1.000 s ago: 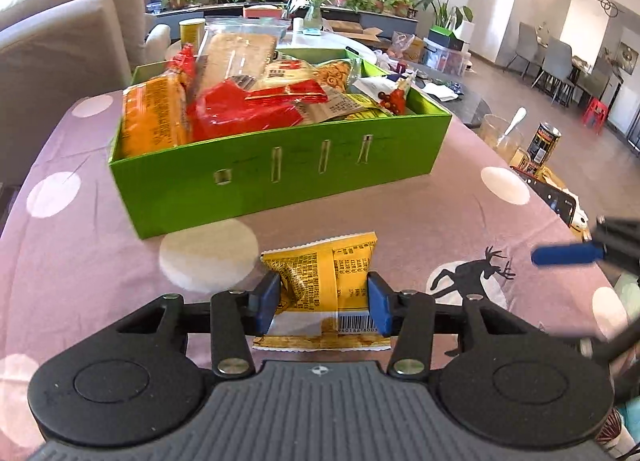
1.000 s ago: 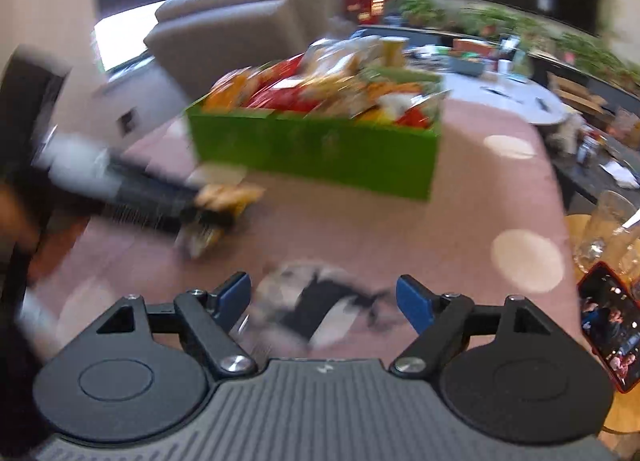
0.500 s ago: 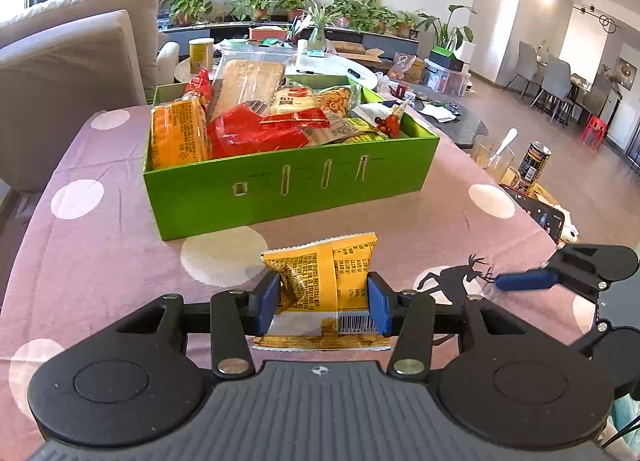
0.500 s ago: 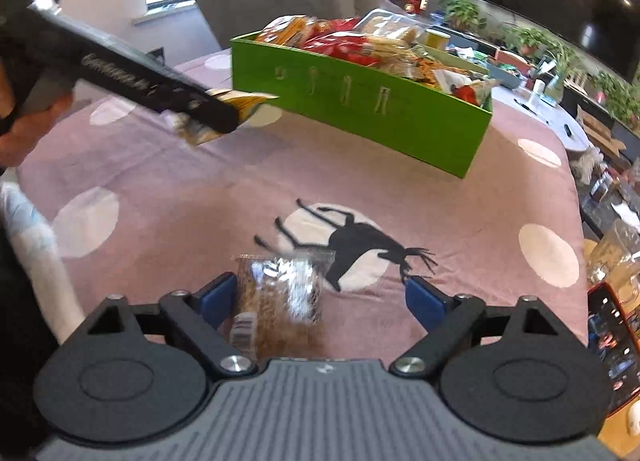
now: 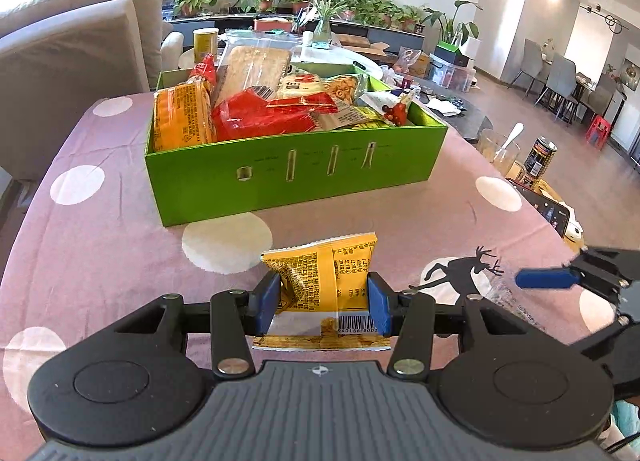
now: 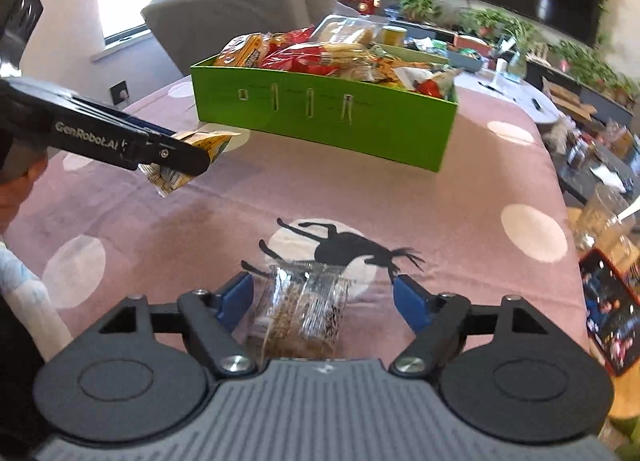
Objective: Organize snacks
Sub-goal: 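Grasp the clear nut bar pack with the right tool and lift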
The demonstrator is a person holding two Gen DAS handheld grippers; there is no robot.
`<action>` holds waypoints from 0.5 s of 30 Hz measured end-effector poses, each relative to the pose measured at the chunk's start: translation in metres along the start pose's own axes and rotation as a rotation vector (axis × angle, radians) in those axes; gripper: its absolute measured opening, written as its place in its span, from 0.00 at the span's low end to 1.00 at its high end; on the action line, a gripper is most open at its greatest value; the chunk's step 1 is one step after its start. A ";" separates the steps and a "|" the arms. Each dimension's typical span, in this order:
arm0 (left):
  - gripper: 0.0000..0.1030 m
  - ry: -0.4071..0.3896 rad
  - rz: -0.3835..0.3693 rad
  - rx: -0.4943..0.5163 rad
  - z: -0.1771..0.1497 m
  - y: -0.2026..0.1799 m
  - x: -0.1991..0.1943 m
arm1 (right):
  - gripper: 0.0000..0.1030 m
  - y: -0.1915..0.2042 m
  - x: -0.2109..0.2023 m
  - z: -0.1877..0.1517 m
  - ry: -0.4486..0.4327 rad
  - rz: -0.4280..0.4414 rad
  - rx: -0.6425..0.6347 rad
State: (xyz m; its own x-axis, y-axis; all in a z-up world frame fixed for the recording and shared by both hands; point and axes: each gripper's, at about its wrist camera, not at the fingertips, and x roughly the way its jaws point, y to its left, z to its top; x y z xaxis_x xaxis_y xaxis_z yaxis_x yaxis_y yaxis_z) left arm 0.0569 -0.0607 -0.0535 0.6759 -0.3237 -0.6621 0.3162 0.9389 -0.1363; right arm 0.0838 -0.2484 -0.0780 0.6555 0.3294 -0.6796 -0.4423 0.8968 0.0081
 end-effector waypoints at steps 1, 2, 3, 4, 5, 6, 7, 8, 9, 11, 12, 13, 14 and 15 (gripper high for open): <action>0.42 -0.001 0.000 -0.003 0.000 0.000 0.000 | 1.00 0.000 -0.001 0.000 0.007 0.002 0.011; 0.42 -0.002 0.000 -0.004 0.000 0.000 -0.001 | 1.00 0.001 -0.003 -0.001 0.017 0.005 0.018; 0.42 -0.005 -0.001 -0.005 -0.001 0.000 -0.001 | 1.00 0.002 -0.002 -0.002 0.029 0.008 0.019; 0.42 -0.008 -0.003 -0.005 -0.001 -0.001 -0.002 | 1.00 0.004 0.000 -0.003 0.045 0.011 0.018; 0.42 -0.010 -0.004 -0.005 -0.001 -0.001 -0.003 | 0.97 0.007 0.001 -0.005 0.047 0.013 0.018; 0.42 -0.011 -0.004 -0.005 -0.001 -0.002 -0.004 | 0.88 0.008 -0.001 -0.004 0.041 0.017 0.021; 0.42 -0.013 -0.004 -0.005 -0.001 -0.001 -0.004 | 0.84 0.008 -0.001 -0.002 0.043 0.018 0.028; 0.42 -0.014 -0.003 -0.005 -0.001 -0.002 -0.004 | 0.84 0.009 -0.001 0.001 0.047 0.002 0.036; 0.42 -0.017 -0.003 -0.005 -0.001 -0.002 -0.005 | 0.84 0.011 0.000 0.003 0.048 -0.014 0.041; 0.42 -0.021 -0.002 -0.007 -0.001 -0.001 -0.006 | 0.83 0.014 0.003 0.007 0.042 -0.035 0.046; 0.42 -0.023 0.000 -0.008 -0.001 0.000 -0.006 | 0.83 0.014 0.004 0.008 0.036 -0.038 0.053; 0.42 -0.025 0.002 -0.008 -0.001 0.000 -0.007 | 0.83 0.014 0.004 0.010 0.029 -0.039 0.063; 0.42 -0.027 0.003 -0.008 0.000 0.001 -0.007 | 0.83 0.014 0.005 0.011 0.025 -0.038 0.073; 0.42 -0.028 0.003 -0.010 0.000 0.002 -0.007 | 0.83 0.013 0.006 0.013 0.021 -0.039 0.083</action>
State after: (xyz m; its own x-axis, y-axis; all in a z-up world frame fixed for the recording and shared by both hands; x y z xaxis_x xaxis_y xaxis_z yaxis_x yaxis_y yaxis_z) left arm 0.0524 -0.0569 -0.0493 0.6955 -0.3239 -0.6414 0.3072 0.9410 -0.1420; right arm 0.0896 -0.2311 -0.0726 0.6579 0.2879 -0.6959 -0.3638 0.9306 0.0411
